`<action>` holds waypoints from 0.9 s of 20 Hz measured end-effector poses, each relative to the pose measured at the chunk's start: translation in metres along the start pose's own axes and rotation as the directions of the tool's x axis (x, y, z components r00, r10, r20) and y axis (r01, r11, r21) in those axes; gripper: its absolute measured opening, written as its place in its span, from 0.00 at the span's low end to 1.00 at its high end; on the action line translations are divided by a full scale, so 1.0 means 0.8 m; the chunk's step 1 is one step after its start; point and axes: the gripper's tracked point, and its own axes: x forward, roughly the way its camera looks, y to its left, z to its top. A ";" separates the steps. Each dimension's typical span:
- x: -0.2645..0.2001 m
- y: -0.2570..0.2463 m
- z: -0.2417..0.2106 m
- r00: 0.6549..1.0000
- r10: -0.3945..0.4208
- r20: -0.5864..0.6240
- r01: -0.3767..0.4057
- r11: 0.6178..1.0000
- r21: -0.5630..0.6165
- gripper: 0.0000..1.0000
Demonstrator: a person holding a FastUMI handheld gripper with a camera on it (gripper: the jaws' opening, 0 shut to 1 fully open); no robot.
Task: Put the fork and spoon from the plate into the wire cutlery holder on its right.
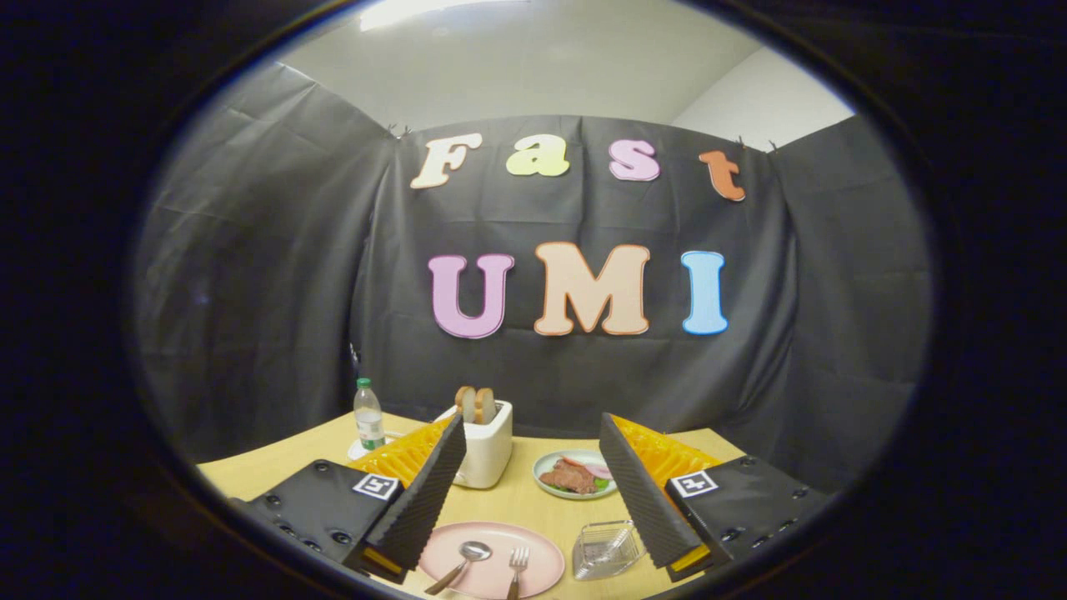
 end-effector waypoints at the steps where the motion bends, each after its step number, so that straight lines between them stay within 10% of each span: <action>1: 0.002 0.000 -0.010 1.000 0.005 -0.020 -0.005 1.000 0.002 1.00; 18: 0.020 0.017 -0.225 0.893 0.114 -0.435 -0.129 0.992 -0.004 1.00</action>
